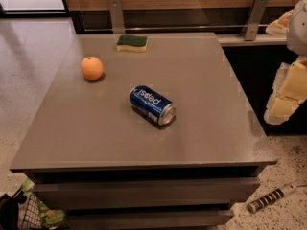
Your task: Place pepsi can upright
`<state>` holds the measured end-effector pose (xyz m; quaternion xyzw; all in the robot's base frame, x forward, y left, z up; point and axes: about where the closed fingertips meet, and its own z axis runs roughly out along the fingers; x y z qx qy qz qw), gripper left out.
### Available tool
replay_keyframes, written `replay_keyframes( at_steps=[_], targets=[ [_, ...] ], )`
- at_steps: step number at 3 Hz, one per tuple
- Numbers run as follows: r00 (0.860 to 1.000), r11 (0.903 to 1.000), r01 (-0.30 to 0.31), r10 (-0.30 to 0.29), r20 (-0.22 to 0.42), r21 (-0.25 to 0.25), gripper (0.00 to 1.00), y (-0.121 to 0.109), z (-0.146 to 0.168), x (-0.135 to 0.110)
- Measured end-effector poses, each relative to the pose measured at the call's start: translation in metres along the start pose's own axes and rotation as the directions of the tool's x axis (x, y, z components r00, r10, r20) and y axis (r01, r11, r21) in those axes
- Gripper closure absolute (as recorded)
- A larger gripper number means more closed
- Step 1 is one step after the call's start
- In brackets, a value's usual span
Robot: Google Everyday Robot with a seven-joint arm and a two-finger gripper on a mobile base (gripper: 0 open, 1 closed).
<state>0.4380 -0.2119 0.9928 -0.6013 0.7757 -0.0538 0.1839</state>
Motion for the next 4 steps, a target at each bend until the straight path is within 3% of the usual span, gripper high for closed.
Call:
replay_keyframes(
  at_steps=[1,2,3,4],
  targets=[
    [1.000,1.0000,0.000,0.000,0.000,0.001,0.00,0.000,0.000,0.000],
    [0.999,0.9989,-0.039,0.038,0.031,0.028,0.00,-0.018,-0.003,-0.010],
    [0.987,0.9898,-0.142,0.142,0.070,-0.013,0.00,-0.038,0.004,-0.030],
    [0.943,0.9421,-0.313,0.323,0.076,-0.120,0.00,-0.037,0.028,-0.069]
  ],
)
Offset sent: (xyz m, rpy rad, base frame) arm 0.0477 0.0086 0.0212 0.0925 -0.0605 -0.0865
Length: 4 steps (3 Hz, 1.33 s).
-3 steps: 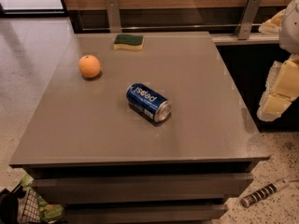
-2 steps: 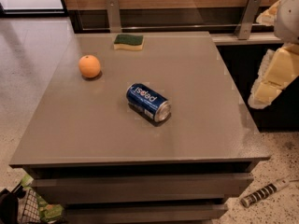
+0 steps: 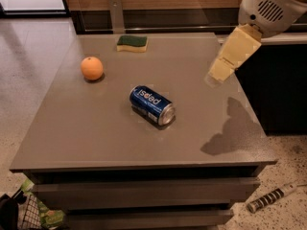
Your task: Place pepsi can upright
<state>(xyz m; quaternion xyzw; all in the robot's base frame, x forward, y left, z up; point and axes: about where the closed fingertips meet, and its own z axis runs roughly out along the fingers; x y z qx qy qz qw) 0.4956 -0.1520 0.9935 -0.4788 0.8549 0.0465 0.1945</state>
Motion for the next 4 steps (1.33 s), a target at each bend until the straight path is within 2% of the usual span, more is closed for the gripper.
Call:
replay_keyframes(
  at_steps=[1,2,3,4],
  targets=[
    [0.996,0.9957,-0.084,0.083,-0.045,-0.038,0.00,0.012,0.028,-0.034],
    [0.983,0.9851,-0.159,0.152,-0.102,-0.066,0.00,0.016,0.055,-0.074],
    [0.975,0.9782,-0.196,0.188,-0.118,-0.067,0.00,0.017,0.072,-0.105],
    [0.975,0.9783,-0.196,0.187,-0.117,-0.067,0.00,0.017,0.072,-0.105]
  ],
)
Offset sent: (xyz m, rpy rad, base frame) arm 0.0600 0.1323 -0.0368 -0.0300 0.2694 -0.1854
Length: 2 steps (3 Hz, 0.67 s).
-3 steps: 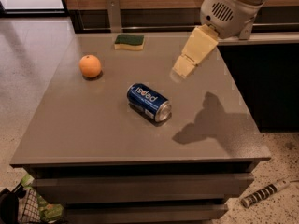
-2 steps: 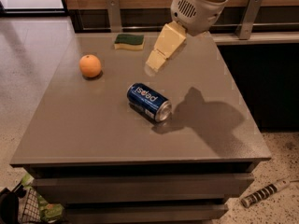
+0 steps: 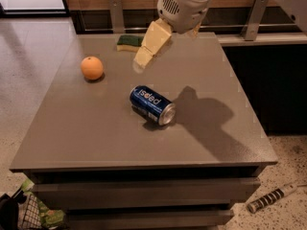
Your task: Place pepsi can upright
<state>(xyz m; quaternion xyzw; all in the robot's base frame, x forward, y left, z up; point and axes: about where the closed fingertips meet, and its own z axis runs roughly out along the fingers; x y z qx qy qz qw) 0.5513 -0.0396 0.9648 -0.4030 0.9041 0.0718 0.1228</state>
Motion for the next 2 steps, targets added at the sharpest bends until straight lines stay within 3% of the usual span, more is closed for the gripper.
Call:
replay_keyframes(
  at_steps=[2],
  targets=[
    [0.994,0.9998,-0.016,0.015,-0.111,-0.012,0.00,-0.011,0.047,-0.002]
  ],
)
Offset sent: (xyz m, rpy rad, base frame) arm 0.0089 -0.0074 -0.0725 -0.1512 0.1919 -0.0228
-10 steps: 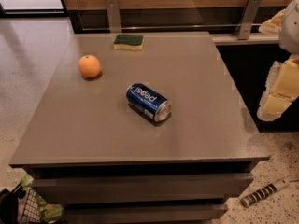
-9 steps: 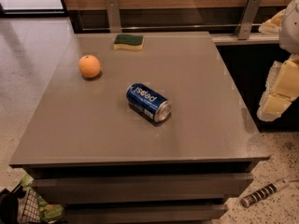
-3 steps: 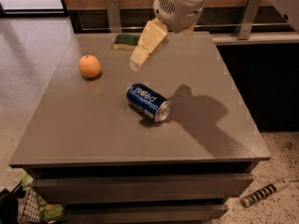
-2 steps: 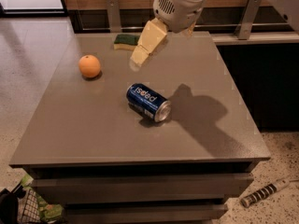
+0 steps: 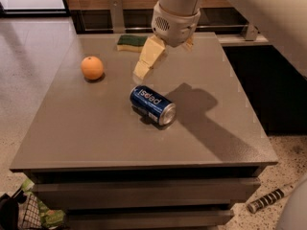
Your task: Place pepsi can upright
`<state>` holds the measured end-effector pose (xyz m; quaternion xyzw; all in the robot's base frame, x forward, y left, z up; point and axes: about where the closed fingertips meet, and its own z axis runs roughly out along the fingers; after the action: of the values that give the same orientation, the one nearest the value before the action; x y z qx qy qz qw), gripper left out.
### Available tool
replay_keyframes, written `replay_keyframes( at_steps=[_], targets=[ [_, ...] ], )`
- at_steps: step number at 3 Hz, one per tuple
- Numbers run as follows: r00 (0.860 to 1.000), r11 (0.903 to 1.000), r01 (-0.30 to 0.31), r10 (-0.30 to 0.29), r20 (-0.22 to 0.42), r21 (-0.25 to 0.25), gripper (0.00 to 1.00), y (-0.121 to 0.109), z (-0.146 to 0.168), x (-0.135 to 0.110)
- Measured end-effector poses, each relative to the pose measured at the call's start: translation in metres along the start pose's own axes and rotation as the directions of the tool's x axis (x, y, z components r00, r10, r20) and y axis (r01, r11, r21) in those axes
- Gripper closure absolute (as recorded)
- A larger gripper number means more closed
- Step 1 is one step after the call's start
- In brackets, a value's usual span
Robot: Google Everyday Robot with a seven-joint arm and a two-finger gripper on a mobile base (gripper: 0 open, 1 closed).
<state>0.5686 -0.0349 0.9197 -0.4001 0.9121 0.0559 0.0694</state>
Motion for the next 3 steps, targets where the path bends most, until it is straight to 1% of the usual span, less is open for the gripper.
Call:
replay_keyframes(
  at_steps=[1,2,3],
  targets=[
    [0.999,0.9998,-0.019,0.019,-0.046,0.008,0.00,-0.001,0.012,0.006],
    [0.996,0.9995,-0.027,0.029,-0.079,0.018,0.00,0.004,0.018,0.010],
    [0.994,0.9992,-0.034,0.036,-0.105,0.022,0.00,0.015,0.030,0.010]
  ],
)
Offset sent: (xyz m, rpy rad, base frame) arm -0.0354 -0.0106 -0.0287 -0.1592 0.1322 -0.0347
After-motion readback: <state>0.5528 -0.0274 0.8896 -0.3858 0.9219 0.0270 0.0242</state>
